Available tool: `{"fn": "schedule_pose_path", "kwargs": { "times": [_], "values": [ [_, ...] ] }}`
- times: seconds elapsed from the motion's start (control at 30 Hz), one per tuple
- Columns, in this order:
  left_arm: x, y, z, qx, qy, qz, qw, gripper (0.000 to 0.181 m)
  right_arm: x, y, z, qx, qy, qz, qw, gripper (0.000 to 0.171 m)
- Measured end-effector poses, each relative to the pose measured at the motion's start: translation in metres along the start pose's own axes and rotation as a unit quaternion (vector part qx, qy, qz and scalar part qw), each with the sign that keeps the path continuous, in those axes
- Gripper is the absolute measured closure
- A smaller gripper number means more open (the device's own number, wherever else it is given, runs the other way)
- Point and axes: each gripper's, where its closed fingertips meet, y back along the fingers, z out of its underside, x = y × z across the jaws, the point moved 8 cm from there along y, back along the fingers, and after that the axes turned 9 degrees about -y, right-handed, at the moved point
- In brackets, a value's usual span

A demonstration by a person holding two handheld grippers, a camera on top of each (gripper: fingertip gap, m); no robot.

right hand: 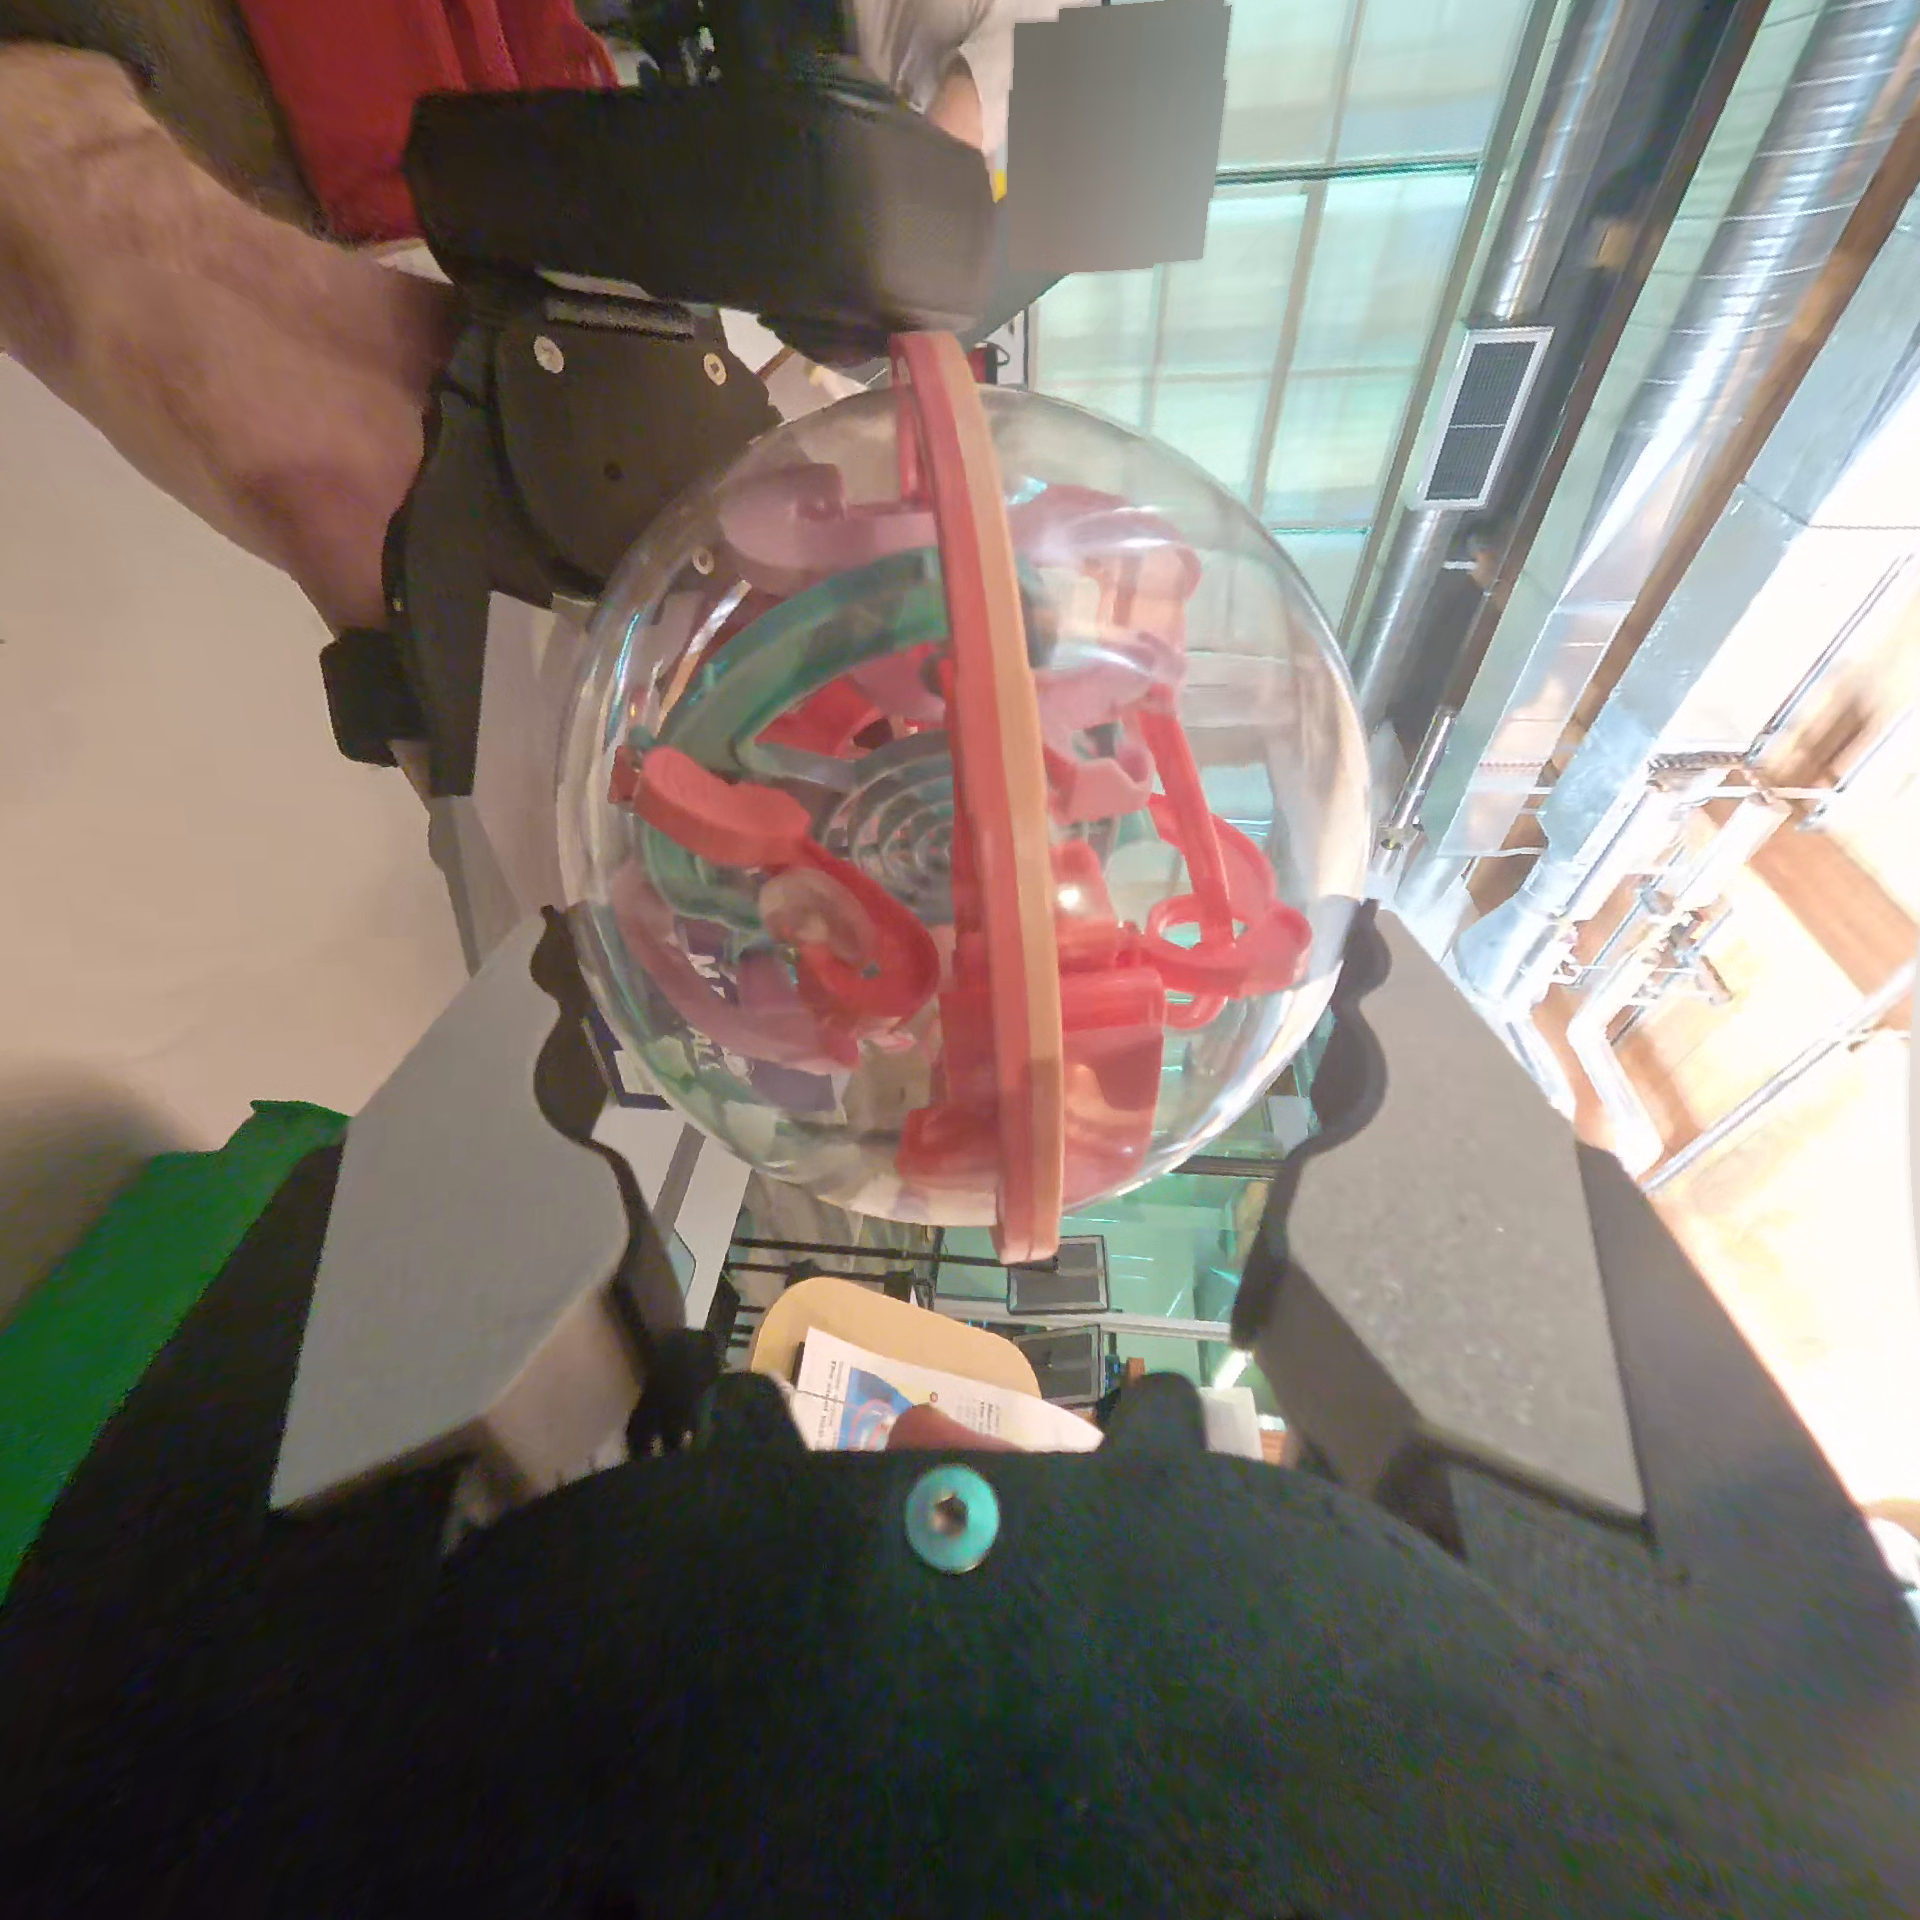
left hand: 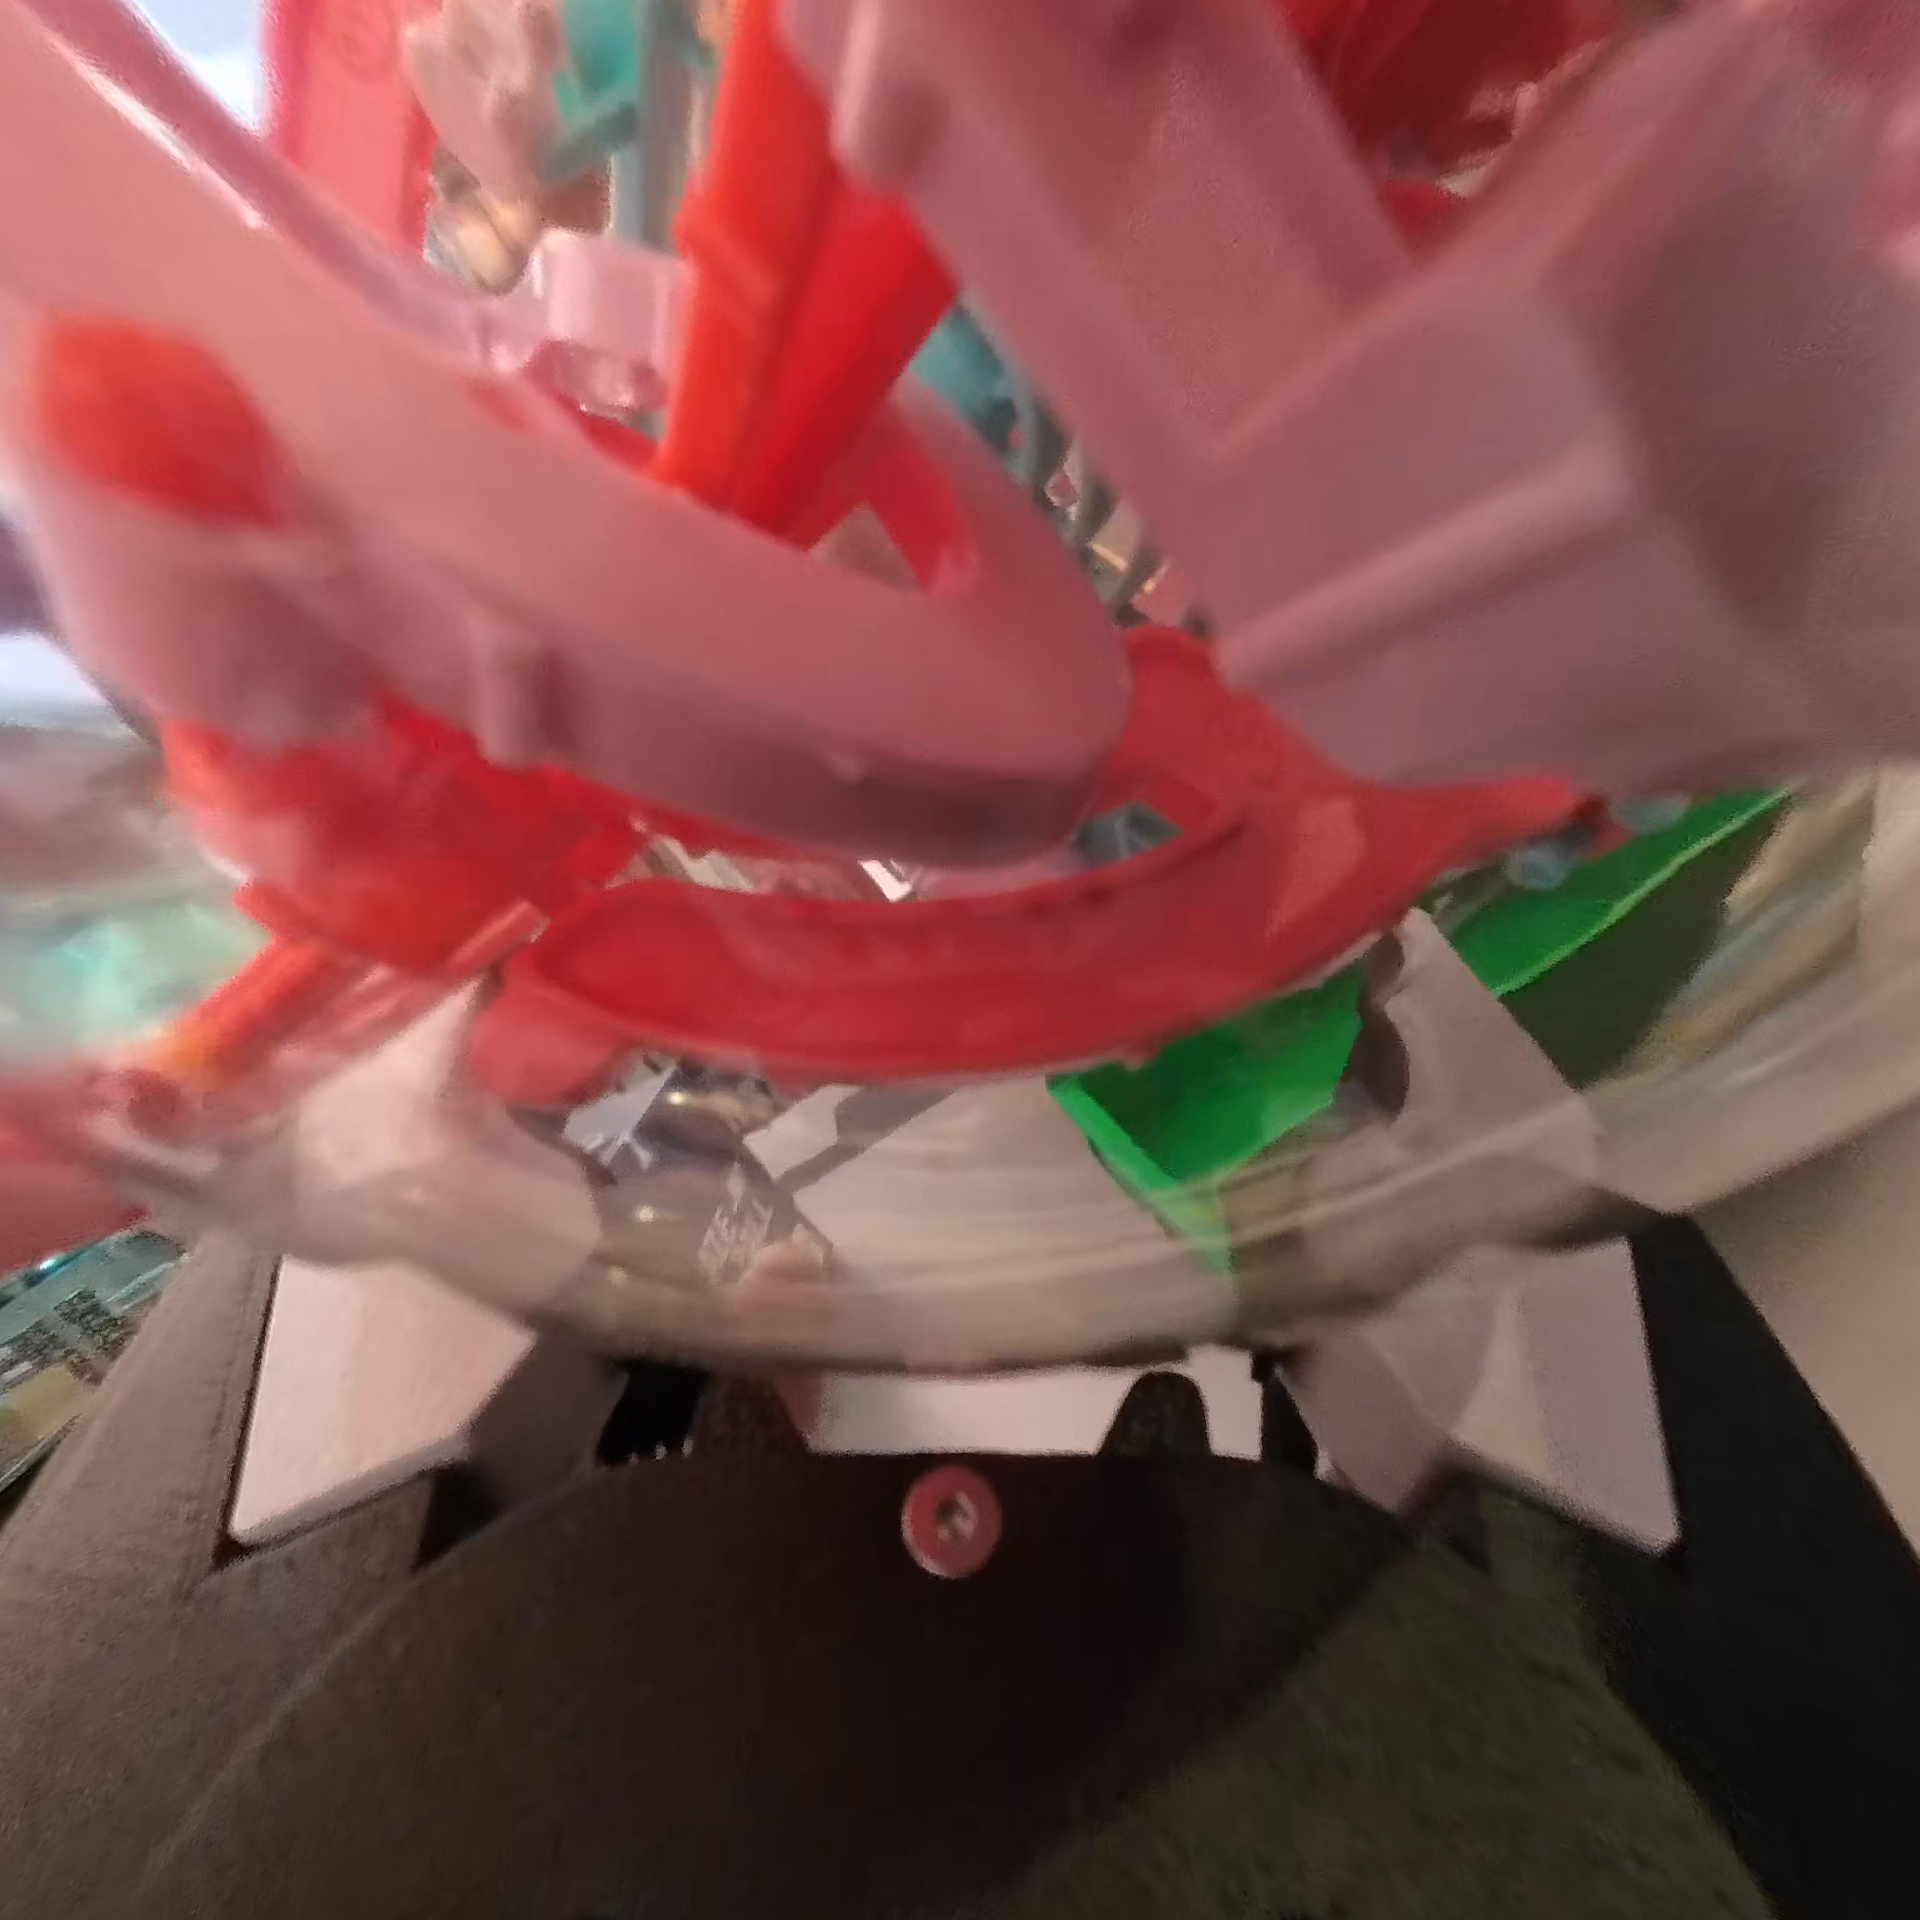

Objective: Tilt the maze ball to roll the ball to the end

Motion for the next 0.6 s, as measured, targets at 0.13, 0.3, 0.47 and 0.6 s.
{"fn": "schedule_pose_path", "kwargs": {
  "times": [0.13,0.3,0.47,0.6],
  "values": [
    [-0.002,0.001,-0.004,0.01,0.005,0.003,1.0,0.034,0.003,0.001,-0.005,-0.001,0.003,-0.002,1.0,0.032],
    [-0.001,0.003,-0.001,0.004,0.025,0.024,0.999,0.034,0.004,-0.002,-0.004,-0.01,-0.027,-0.016,0.999,0.032],
    [0.004,0.003,0.004,-0.008,0.074,0.066,0.995,0.033,0.006,-0.006,0.001,-0.022,-0.085,-0.043,0.995,0.032],
    [0.017,0.002,0.009,-0.025,0.162,0.134,0.977,0.034,0.011,-0.012,0.007,-0.04,-0.171,-0.101,0.979,0.032]
  ]
}}
